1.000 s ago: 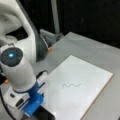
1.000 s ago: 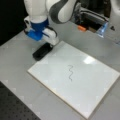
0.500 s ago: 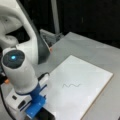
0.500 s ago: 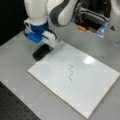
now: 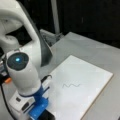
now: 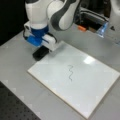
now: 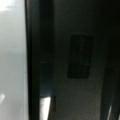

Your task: Erasing curve lines

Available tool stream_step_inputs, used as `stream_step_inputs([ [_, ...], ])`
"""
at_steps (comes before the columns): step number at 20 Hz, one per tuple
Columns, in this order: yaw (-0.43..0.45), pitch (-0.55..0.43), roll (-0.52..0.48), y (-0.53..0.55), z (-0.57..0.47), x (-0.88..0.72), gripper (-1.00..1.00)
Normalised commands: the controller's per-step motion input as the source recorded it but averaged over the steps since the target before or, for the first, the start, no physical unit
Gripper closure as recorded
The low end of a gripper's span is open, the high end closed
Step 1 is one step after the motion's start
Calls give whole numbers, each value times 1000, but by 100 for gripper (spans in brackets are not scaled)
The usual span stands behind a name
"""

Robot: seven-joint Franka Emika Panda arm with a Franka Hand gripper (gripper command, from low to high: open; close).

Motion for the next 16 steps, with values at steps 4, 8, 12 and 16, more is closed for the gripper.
stream_step_inputs([
  [4,-61,-31,118,-88,-40,149,-100],
  [8,-38,-32,138,-127,-26,166,-100],
  [12,-31,-26,152,-157,-2,168,-100],
  [16,-35,-34,155,-154,-8,170,-100],
])
